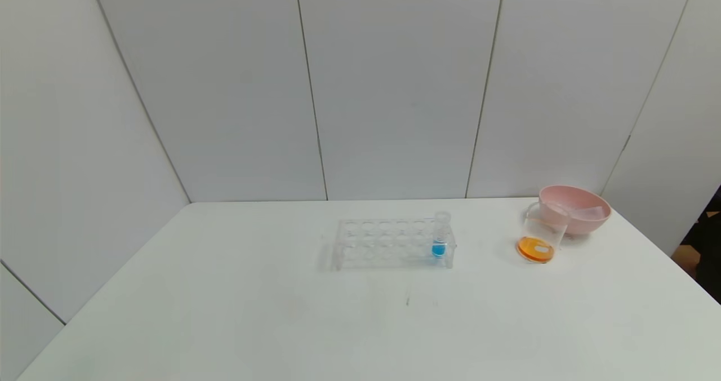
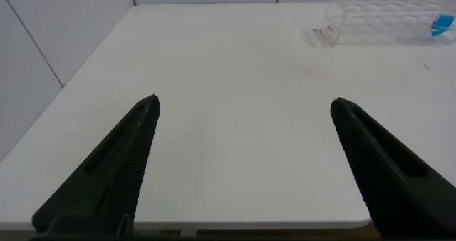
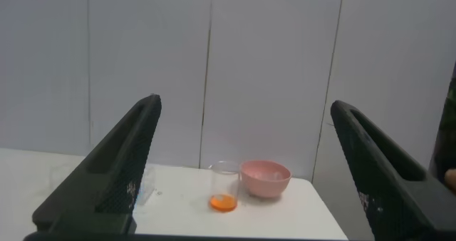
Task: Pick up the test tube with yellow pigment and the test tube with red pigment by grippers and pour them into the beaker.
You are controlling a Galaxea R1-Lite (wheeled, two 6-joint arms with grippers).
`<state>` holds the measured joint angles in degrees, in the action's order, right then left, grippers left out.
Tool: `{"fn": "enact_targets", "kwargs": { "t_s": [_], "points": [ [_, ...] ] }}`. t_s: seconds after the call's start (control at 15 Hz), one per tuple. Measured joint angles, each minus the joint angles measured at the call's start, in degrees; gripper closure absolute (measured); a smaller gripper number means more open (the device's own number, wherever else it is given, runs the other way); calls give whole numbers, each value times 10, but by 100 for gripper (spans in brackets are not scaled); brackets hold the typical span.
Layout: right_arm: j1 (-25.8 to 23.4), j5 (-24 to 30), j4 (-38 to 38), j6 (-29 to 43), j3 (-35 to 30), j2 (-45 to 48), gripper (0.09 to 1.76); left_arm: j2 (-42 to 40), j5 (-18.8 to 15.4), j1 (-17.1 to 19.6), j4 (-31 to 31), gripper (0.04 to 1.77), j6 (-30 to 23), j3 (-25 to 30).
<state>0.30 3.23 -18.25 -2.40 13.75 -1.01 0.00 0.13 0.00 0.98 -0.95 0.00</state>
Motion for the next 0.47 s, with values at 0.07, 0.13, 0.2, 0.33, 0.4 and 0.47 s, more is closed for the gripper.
{"fn": "enact_targets", "kwargs": {
  "t_s": [0.07, 0.13, 0.2, 0.33, 0.4, 0.47],
  "points": [
    [0, 0, -13, -6, -42, 4, 15, 0, 0, 0, 0, 9, 0, 0],
    [0, 0, -14, -8, -83, 7, 15, 0, 0, 0, 0, 9, 0, 0],
    [0, 0, 19, -1, -109, 8, 15, 0, 0, 0, 0, 9, 0, 0],
    [0, -4, 131, 11, -130, 9, 15, 0, 0, 0, 0, 9, 0, 0],
    [0, -21, 175, 14, -134, 10, 15, 0, 0, 0, 0, 9, 0, 0],
    [0, -39, 186, 19, -135, 10, 15, 0, 0, 0, 0, 9, 0, 0]
  ]
}}
